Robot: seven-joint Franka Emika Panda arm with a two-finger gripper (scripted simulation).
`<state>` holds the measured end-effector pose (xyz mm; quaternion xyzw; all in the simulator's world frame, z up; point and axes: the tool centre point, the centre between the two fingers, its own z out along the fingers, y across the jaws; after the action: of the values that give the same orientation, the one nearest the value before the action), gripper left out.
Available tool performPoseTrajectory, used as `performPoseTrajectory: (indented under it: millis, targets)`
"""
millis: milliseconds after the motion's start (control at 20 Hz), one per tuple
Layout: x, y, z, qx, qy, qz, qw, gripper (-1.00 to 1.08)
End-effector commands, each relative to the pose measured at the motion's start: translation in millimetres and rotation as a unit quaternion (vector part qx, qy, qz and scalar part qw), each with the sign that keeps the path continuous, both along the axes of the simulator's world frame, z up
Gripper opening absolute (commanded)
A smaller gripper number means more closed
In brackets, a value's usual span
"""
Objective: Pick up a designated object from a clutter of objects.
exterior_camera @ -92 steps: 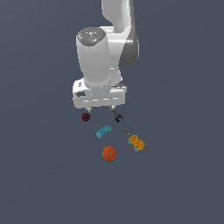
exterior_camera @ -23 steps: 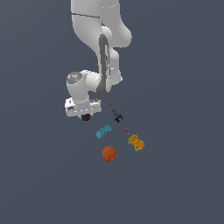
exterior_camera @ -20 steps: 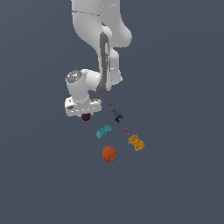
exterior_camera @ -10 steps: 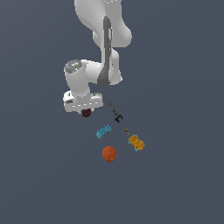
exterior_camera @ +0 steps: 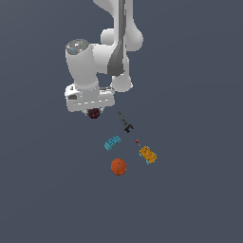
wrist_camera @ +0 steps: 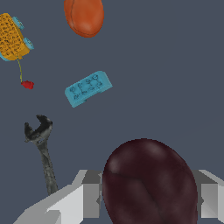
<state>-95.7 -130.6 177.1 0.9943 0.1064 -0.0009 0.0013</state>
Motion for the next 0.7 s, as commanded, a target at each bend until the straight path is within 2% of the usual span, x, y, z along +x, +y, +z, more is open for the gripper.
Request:
performPoseTrajectory:
  millis: [0,650]
  targets:
    - [3.9,5.2,23.5,-0.001,0.000,0.000,1.0000,-1.00]
    - [28.4,33.1,143.0,0.000,0.000,0.000,1.0000,-1.00]
